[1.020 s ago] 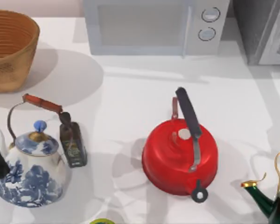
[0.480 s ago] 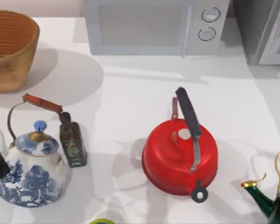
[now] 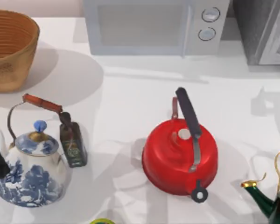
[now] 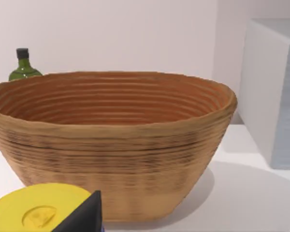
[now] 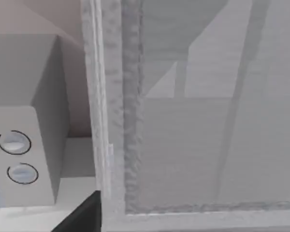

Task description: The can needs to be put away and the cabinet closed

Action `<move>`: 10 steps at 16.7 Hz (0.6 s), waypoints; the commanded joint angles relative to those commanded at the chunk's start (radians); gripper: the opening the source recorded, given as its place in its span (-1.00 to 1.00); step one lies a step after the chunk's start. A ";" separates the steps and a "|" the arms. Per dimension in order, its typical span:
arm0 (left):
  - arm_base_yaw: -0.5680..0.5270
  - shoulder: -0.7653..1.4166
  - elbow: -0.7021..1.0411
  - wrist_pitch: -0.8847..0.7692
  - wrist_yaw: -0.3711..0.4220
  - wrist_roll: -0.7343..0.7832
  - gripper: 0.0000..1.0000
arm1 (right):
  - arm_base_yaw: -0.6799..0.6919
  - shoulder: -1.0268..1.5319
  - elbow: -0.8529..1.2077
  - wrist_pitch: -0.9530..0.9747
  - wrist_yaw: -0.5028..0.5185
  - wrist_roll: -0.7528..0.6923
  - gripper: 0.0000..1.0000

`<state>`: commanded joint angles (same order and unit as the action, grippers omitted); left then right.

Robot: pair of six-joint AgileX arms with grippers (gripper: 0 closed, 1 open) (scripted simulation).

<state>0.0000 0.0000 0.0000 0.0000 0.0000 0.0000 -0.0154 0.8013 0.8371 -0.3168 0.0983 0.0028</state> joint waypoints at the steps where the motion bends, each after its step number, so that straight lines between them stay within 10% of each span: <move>1: 0.000 0.000 0.000 0.000 0.000 0.000 1.00 | -0.001 -0.113 -0.120 0.039 -0.008 0.000 1.00; 10: 0.000 0.000 0.000 0.000 0.000 0.000 1.00 | 0.010 -0.752 -0.781 0.298 -0.086 -0.002 1.00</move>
<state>0.0000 0.0000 0.0000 0.0000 0.0000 0.0000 -0.0058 0.0496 0.0559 -0.0189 0.0122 0.0003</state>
